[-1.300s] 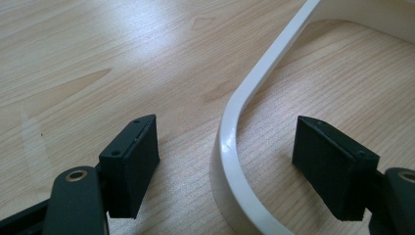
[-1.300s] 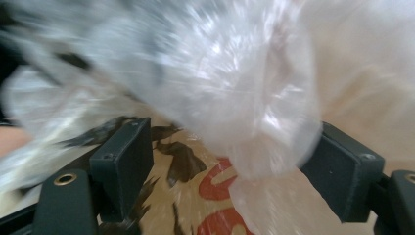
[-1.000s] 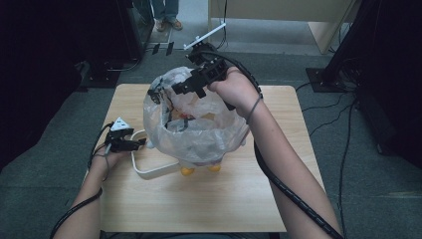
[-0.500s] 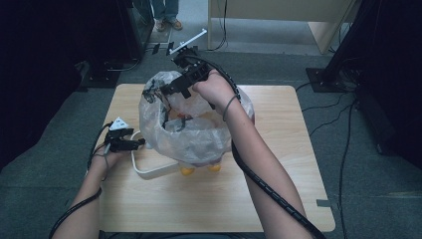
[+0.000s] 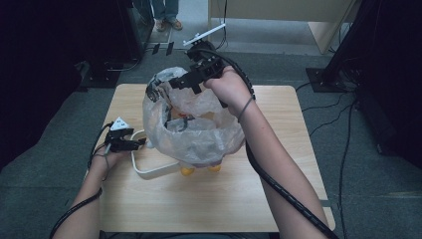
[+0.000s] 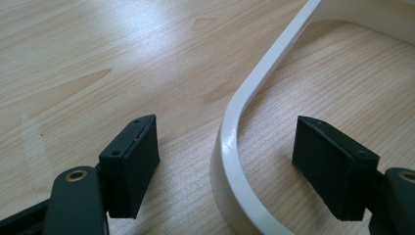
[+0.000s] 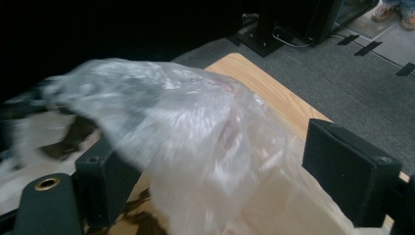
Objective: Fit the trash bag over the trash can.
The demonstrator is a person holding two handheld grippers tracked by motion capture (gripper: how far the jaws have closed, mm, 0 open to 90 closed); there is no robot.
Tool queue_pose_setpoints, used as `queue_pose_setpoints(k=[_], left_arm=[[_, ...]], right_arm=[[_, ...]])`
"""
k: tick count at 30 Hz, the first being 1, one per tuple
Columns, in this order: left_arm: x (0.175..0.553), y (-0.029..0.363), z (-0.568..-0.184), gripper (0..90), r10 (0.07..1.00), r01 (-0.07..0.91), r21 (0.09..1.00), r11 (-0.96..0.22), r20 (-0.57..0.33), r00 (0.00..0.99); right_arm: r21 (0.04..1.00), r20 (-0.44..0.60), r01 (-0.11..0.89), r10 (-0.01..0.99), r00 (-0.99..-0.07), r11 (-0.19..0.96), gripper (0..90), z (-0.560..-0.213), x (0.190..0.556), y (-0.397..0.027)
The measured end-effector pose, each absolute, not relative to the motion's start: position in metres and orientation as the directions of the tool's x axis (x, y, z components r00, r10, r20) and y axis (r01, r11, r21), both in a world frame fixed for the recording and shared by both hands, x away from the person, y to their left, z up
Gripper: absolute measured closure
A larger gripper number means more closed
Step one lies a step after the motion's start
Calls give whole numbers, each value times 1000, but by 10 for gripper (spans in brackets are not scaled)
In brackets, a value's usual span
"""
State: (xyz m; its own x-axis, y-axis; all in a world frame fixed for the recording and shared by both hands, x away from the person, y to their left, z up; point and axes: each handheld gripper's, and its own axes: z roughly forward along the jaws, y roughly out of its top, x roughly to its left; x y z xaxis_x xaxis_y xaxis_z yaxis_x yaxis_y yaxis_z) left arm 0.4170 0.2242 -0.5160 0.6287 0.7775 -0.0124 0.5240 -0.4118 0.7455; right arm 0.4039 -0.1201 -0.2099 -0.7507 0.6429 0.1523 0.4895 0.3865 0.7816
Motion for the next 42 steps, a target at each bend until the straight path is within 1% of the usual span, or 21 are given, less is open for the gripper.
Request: queue_pose_setpoints(k=[5, 6, 7, 8, 10, 11, 12, 13, 14, 16, 20, 21, 22, 23, 25, 28, 31, 33, 37, 42], left_arm=[[417, 224, -516, 255, 777, 523, 744, -416, -9, 630], [417, 224, -516, 255, 777, 522, 745, -416, -8, 630], [417, 224, -516, 255, 776, 522, 744, -417, -7, 630], [417, 224, -516, 255, 777, 522, 745, -416, -7, 629], [417, 224, -516, 255, 777, 521, 744, -418, -5, 630], [417, 224, -516, 255, 777, 521, 745, -417, -5, 630], [417, 224, -516, 255, 777, 521, 745, -418, -5, 630], [417, 224, -516, 255, 777, 520, 745, -418, -4, 630], [417, 224, -516, 255, 777, 520, 745, -418, -4, 630], [417, 224, -516, 255, 777, 521, 744, -418, -4, 630], [417, 224, -516, 255, 777, 524, 744, -414, -11, 629], [417, 224, -516, 255, 777, 524, 744, -414, -11, 629], [417, 224, -516, 255, 779, 525, 746, -410, -14, 627], [417, 224, -516, 255, 778, 525, 747, -408, -16, 627], [417, 224, -516, 255, 778, 524, 747, -408, -16, 628], [417, 224, -516, 255, 777, 524, 745, -413, -12, 629], [417, 223, -516, 255, 777, 520, 745, -417, -5, 630], [417, 223, -516, 255, 776, 520, 745, -418, -5, 631], [417, 224, -516, 255, 776, 523, 746, -412, -14, 630], [417, 224, -516, 255, 776, 522, 745, -416, -9, 630]], right_arm=[[785, 207, 504, 614, -761, 360, 174, -204, 389, -135], [768, 251, 527, 586, -771, 364, 178, -207, 385, -138], [768, 251, 527, 586, -771, 364, 178, -207, 385, -138], [738, 277, 550, 567, -776, 391, 180, -215, 382, -135], [726, 281, 554, 560, -780, 408, 180, -219, 380, -133], [692, 278, 567, 559, -781, 447, 251, -228, 380, -126], [692, 278, 567, 559, -781, 447, 251, -228, 380, -126], [683, 259, 571, 580, -772, 455, 295, -233, 381, -119], [683, 259, 571, 580, -772, 455, 295, -233, 381, -119], [645, 230, 593, 617, -753, 483, 292, -243, 386, -107], [579, 175, 614, 653, -736, 537, 296, -265, 396, -93], [572, 187, 621, 653, -734, 535, 277, -272, 398, -90], [572, 187, 621, 653, -734, 535, 277, -272, 398, -90], [573, 187, 622, 653, -734, 534, 226, -277, 400, -88], [565, 160, 626, 674, -722, 537, 233, -286, 404, -85], [556, 163, 618, 657, -736, 556, 232, -295, 405, -85], [531, 183, 641, 664, -725, 554, 223, -303, 405, -86], [529, 167, 635, 665, -728, 563, 224, -304, 404, -85], [541, 177, 634, 663, -728, 552, 224, -294, 400, -87], [603, 221, 629, 655, -723, 491, 187, -256, 392, -98]])
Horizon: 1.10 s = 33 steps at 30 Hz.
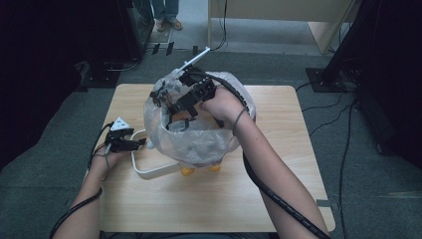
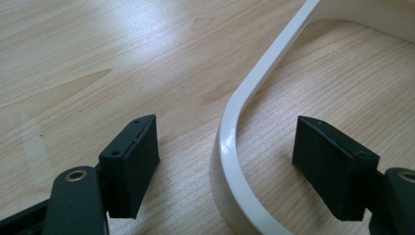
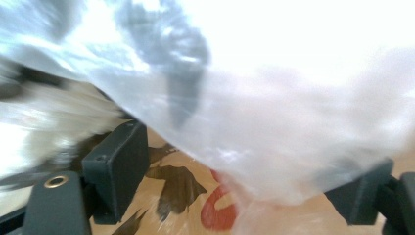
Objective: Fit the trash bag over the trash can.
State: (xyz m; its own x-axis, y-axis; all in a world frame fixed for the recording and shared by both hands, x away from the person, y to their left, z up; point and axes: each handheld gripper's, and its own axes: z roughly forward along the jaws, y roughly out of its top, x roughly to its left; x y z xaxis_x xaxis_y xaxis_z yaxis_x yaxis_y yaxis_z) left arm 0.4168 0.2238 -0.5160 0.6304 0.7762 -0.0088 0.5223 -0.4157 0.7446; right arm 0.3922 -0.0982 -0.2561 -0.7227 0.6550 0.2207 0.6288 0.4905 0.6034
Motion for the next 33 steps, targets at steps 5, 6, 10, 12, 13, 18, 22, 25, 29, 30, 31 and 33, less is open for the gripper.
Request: queue_pose_setpoints(k=[5, 6, 10, 12, 13, 18, 22, 25, 29, 30, 31, 33], left_arm=[[417, 223, -516, 254, 776, 520, 745, -418, -5, 630], [417, 223, -516, 254, 776, 520, 745, -418, -4, 630], [417, 223, -516, 254, 776, 520, 745, -418, -5, 630], [417, 223, -516, 255, 776, 520, 745, -418, -4, 630], [417, 223, -516, 255, 776, 520, 745, -418, -4, 630], [417, 223, -516, 255, 777, 520, 745, -418, -3, 630], [417, 224, -516, 254, 777, 521, 745, -417, -5, 630], [417, 224, -516, 255, 777, 524, 745, -412, -13, 629], [417, 223, -516, 254, 777, 521, 745, -418, -5, 630], [417, 223, -516, 254, 777, 520, 745, -418, -4, 630], [417, 223, -516, 254, 777, 520, 745, -418, -4, 630], [417, 224, -516, 254, 776, 521, 745, -418, -6, 631]], right_arm=[[631, 212, 597, 630, -747, 495, 186, -233, 386, -112], [639, 203, 585, 624, -755, 499, 186, -229, 385, -116], [692, 166, 542, 625, -763, 477, 181, -214, 384, -135], [710, 151, 535, 643, -751, 458, 181, -213, 387, -140], [714, 156, 539, 650, -744, 447, 181, -214, 389, -142], [725, 104, 512, 661, -743, 461, 176, -223, 401, -134], [712, 36, 473, 645, -764, 520, 173, -221, 406, -124], [734, 60, 477, 654, -754, 483, 168, -216, 407, -117], [734, 32, 461, 651, -758, 500, 162, -213, 410, -108], [730, 32, 467, 657, -754, 499, 162, -214, 412, -105], [722, 36, 476, 660, -751, 502, 162, -216, 414, -103], [708, 44, 487, 656, -753, 512, 157, -221, 417, -97]])
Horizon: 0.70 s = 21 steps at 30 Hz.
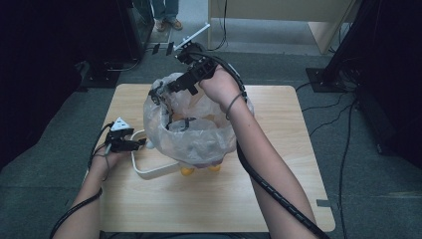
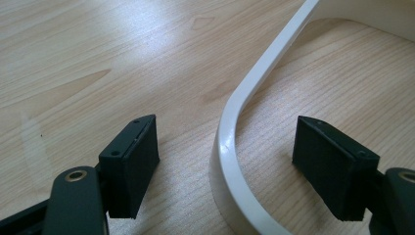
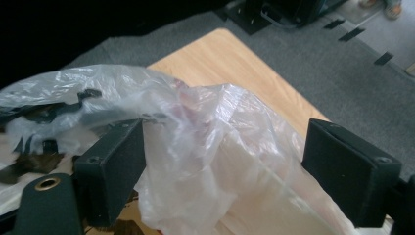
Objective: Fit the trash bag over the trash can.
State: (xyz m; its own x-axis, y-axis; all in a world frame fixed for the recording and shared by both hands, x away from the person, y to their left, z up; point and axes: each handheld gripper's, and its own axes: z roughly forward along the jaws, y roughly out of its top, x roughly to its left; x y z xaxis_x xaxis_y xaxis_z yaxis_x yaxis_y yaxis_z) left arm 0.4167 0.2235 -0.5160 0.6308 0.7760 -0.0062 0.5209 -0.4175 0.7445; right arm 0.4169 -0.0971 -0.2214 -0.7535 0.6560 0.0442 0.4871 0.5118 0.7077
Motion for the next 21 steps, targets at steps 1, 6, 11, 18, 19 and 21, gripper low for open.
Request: queue_pose_setpoints(k=[1, 6, 11, 18, 19, 21], left_arm=[[417, 224, -516, 254, 776, 522, 744, -416, -9, 631], [417, 224, -516, 254, 777, 524, 748, -407, -17, 629], [417, 224, -516, 254, 777, 524, 748, -407, -17, 629], [417, 224, -516, 254, 775, 523, 745, -414, -11, 631], [417, 224, -516, 254, 775, 522, 745, -416, -9, 631], [417, 224, -516, 254, 775, 521, 745, -417, -8, 632]], right_arm=[[700, 42, 489, 654, -756, 520, 156, -225, 418, -94], [680, 35, 492, 646, -762, 543, 144, -239, 419, -86], [668, 29, 498, 649, -760, 553, 142, -247, 420, -87], [710, 42, 490, 664, -746, 506, 146, -236, 414, -104], [720, 51, 489, 665, -745, 493, 146, -231, 413, -108], [741, 65, 489, 674, -736, 461, 146, -223, 411, -119]])
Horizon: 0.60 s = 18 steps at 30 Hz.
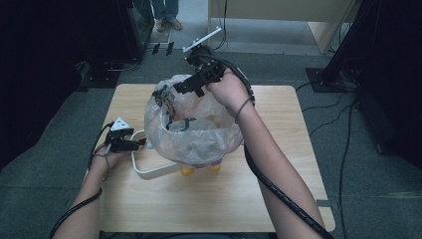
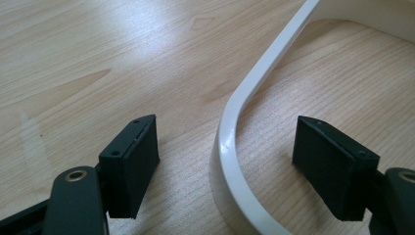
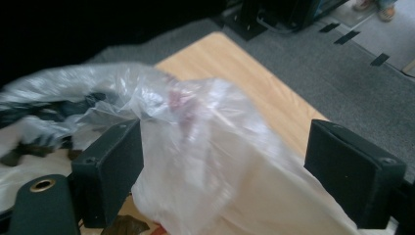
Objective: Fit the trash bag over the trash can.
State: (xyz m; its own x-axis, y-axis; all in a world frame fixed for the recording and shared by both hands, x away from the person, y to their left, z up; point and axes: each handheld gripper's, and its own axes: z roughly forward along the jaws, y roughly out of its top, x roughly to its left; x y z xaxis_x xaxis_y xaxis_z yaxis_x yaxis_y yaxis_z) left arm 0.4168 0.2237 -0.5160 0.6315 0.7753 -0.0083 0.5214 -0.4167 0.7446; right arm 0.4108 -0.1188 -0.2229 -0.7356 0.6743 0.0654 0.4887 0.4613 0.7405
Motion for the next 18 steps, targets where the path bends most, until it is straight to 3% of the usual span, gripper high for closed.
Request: queue_pose_setpoints(k=[8, 18], left_arm=[[417, 223, -516, 254, 777, 521, 745, -417, -5, 630], [416, 223, -516, 254, 779, 522, 744, -416, -5, 627]], right_arm=[[771, 100, 501, 702, -705, 392, 146, -210, 403, -161], [755, 166, 569, 745, -646, 326, 146, -221, 390, -204]])
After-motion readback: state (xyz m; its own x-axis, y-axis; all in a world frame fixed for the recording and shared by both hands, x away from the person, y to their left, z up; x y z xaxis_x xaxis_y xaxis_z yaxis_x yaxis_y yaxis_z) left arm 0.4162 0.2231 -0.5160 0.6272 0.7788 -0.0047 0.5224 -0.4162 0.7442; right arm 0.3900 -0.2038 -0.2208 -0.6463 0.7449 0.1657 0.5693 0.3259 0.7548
